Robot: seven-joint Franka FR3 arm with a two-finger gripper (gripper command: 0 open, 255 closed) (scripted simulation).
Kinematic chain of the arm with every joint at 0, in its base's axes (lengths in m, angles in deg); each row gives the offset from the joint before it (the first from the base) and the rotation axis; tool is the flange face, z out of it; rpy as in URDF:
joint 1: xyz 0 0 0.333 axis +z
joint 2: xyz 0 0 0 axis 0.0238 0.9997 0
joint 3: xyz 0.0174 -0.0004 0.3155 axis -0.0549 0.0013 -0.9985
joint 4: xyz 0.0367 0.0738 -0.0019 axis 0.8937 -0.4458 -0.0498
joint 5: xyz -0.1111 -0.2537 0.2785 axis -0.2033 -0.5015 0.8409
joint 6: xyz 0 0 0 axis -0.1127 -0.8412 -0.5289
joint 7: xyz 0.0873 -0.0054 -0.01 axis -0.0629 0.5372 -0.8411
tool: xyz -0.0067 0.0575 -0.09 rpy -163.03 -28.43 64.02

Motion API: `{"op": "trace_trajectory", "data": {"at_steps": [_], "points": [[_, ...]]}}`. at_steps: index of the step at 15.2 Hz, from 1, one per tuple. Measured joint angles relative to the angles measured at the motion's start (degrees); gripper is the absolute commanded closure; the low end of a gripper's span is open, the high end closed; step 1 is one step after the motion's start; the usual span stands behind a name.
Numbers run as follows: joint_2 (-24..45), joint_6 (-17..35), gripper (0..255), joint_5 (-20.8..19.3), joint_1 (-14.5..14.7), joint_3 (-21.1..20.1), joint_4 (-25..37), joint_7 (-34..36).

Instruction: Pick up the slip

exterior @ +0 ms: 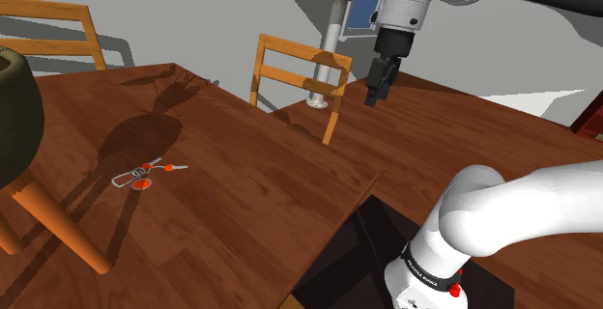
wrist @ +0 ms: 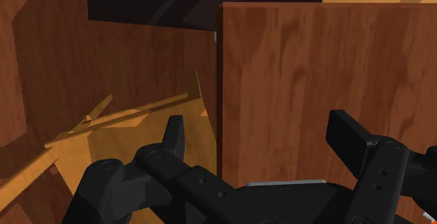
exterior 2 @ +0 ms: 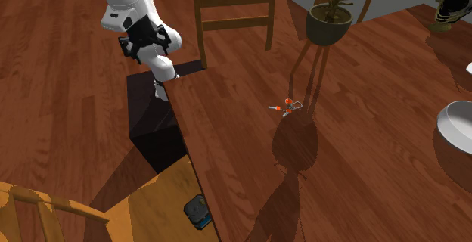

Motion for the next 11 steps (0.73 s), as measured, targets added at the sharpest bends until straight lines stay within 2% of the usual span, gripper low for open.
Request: {"op": "trace_trajectory", "data": {"at_steps": [3,11], "points": [[0.42,1.03,0,1.06,0.31,-1.48,-0.41,1.83],[6.59,8.45,0,7.36,2.28,-11.66,0.10,14.25]]}}
